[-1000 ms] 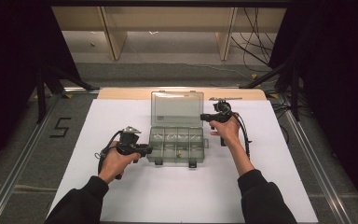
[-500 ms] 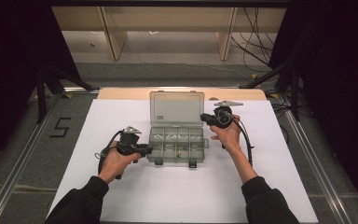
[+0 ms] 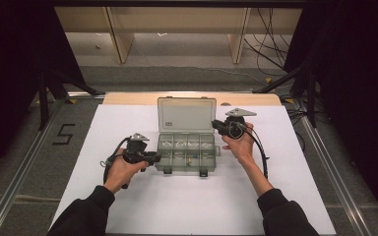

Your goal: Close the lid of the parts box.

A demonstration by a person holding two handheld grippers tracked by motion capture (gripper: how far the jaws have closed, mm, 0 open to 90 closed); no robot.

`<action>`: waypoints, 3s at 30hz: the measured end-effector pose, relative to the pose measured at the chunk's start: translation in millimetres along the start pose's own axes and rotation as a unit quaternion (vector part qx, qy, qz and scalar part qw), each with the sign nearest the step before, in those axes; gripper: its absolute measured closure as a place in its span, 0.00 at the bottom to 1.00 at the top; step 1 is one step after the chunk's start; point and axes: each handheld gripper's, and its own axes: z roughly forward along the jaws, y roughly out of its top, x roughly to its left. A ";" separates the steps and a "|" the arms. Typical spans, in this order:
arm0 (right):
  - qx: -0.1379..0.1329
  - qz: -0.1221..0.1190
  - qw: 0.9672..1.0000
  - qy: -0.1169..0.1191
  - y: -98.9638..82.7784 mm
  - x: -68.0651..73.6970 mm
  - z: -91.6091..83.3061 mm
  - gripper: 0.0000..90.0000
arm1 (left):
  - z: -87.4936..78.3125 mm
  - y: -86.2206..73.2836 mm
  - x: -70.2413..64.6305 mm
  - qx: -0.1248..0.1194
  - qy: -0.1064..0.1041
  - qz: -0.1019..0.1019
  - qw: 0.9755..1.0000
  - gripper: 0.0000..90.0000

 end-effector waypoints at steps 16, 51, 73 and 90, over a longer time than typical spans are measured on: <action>-0.012 -0.011 1.000 -0.003 -2.2 1.1 -0.7 0.92 | -5.4 4.9 0.2 -0.014 0.008 0.013 1.000 0.64; -0.017 -0.025 1.000 -0.007 -3.0 2.8 -1.4 0.92 | -38.3 145.0 16.6 -0.148 0.055 0.038 0.987 1.00; -0.011 -0.033 0.999 -0.011 -3.0 2.7 -3.1 0.92 | -4.7 180.2 32.3 -0.129 0.083 0.008 0.988 1.00; -0.012 -0.032 0.999 -0.013 -3.0 3.3 -3.4 0.88 | 6.5 176.4 31.6 -0.103 0.078 0.012 0.992 1.00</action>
